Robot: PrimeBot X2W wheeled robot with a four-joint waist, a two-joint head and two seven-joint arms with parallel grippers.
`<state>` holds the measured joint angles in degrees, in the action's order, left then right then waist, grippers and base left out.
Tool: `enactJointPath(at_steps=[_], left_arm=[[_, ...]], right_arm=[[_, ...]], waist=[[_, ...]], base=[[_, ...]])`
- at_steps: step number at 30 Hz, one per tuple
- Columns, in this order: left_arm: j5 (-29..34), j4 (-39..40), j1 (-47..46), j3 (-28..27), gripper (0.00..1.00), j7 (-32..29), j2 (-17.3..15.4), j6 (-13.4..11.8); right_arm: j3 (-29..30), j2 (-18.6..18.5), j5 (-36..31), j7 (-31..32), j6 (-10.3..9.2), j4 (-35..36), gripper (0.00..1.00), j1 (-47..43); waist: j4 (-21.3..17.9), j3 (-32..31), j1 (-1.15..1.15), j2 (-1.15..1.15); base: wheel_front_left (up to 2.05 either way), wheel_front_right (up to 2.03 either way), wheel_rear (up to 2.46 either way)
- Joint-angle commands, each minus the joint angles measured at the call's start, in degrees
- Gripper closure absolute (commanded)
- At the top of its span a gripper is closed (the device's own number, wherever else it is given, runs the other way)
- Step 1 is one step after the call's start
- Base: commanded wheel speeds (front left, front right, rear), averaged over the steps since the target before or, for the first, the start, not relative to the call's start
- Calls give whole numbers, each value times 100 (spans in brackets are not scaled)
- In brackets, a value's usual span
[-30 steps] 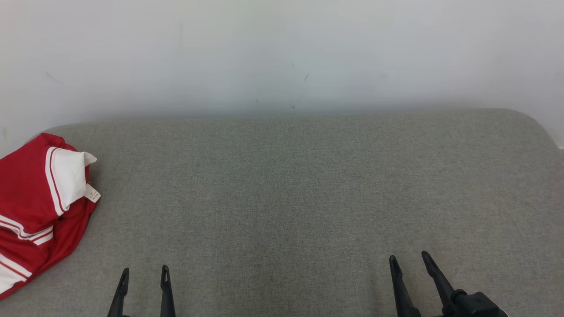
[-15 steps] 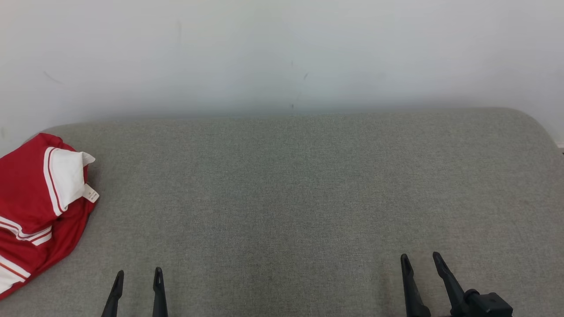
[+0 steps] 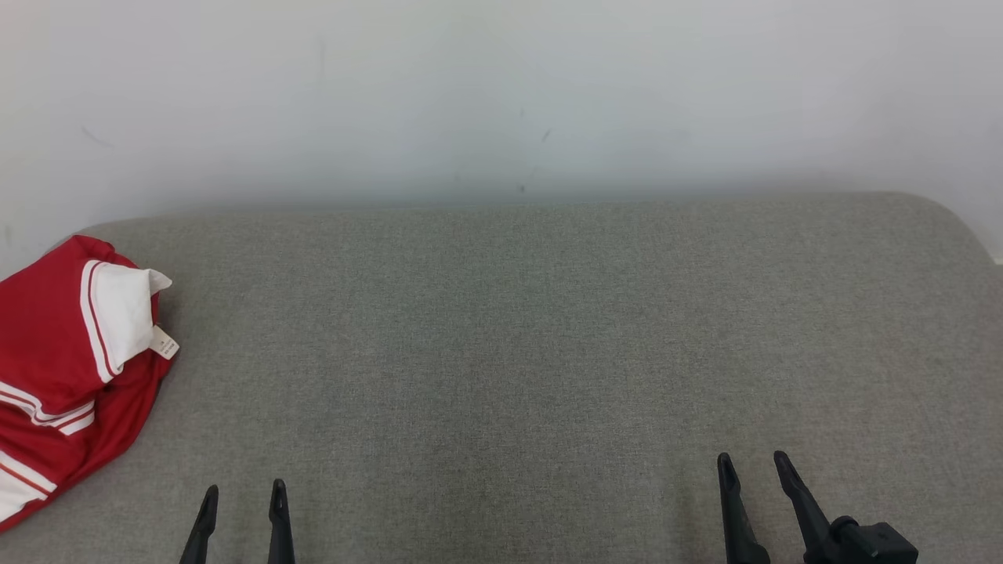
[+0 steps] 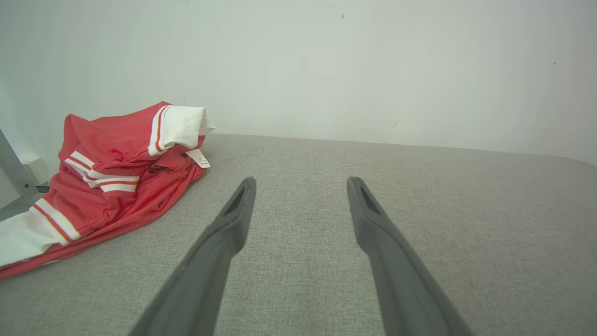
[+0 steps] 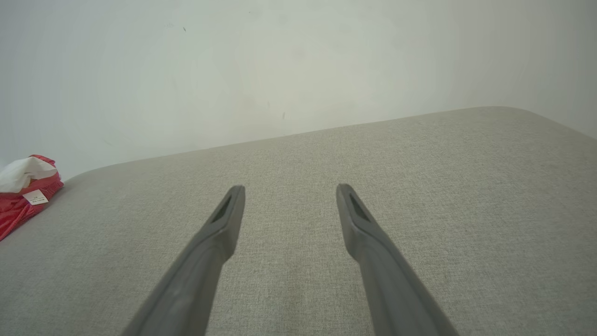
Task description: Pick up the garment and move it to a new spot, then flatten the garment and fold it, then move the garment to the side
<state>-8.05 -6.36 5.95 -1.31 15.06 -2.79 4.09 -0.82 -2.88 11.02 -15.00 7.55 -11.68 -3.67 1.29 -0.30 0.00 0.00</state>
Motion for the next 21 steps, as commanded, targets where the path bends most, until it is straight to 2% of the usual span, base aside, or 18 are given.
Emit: enactJointPath(at_steps=[1, 12, 21], left_arm=[[-27, -19, 87, -12, 0, 18, -18, 17], [-49, -104, 48, -6, 0, 18, -18, 17], [68, -205, 60, -27, 0, 19, -18, -45]], right_arm=[[11, 1, 42, -28, -12, 2, 0, -58], [-8, 2, 67, -27, -12, -28, 0, -77], [-9, 1, 145, -17, -12, -80, 0, -127]], waist=[[2, 3, 0, 0], [94, -13, 0, 0], [531, -25, 0, 0]], base=[[0, 0, 0], [0, 0, 0], [0, 0, 0]])
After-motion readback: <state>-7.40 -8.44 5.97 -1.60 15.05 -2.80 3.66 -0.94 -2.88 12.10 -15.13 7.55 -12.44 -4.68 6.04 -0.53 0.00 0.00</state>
